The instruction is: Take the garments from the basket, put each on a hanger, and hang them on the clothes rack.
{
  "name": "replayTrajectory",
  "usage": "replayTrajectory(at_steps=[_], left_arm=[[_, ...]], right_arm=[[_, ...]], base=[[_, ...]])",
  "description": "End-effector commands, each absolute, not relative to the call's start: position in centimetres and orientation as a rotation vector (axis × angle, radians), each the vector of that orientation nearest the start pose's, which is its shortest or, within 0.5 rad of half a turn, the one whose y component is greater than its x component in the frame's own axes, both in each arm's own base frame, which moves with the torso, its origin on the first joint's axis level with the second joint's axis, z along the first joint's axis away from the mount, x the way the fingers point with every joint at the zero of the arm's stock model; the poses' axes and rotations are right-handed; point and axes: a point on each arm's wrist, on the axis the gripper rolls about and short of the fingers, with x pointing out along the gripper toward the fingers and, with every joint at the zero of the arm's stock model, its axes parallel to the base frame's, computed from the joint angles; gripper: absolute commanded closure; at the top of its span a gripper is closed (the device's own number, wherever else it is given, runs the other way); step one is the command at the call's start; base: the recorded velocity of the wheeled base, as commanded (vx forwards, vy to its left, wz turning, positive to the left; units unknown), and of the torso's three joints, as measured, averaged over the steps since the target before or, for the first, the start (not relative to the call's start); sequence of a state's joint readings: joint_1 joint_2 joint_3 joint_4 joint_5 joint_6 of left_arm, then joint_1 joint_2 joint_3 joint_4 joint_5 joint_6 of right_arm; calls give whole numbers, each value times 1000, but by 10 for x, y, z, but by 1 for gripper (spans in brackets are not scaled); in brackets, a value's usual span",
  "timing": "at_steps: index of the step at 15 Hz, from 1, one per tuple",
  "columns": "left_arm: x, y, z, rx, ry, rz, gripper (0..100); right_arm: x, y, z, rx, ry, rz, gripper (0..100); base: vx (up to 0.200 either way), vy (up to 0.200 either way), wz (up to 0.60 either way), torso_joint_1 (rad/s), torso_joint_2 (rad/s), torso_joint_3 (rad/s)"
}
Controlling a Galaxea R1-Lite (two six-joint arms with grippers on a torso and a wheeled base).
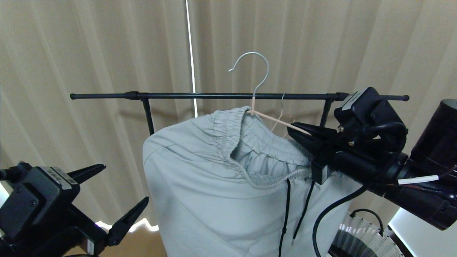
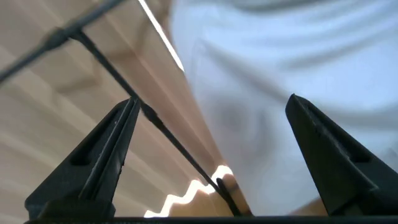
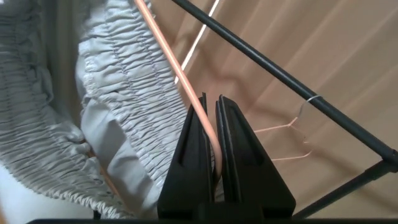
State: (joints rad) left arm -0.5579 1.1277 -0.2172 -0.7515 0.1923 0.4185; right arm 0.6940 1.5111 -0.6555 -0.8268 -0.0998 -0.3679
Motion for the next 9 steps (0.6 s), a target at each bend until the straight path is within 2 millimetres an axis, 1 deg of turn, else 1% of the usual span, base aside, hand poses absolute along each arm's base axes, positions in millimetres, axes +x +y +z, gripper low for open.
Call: replayTrajectory(at_steps=[1, 3, 6, 9], left_arm=[[126, -74, 152, 479, 128, -442, 0], [137, -77, 145, 456, 188, -434, 0], [152, -77, 142, 424, 231, -402, 0], [152, -78, 141, 395, 230, -446, 0]], right_arm=[[190, 155, 217, -363, -97, 591, 100], [183, 150, 223, -352, -118, 590, 100], [172, 140, 226, -345, -136, 590, 100], [166, 136, 229, -338, -155, 608, 100]], base=[[0, 0, 0, 0, 0, 0], [0, 0, 0, 0, 0, 0], [0, 0, 0, 0, 0, 0], [0, 0, 0, 0, 0, 0]])
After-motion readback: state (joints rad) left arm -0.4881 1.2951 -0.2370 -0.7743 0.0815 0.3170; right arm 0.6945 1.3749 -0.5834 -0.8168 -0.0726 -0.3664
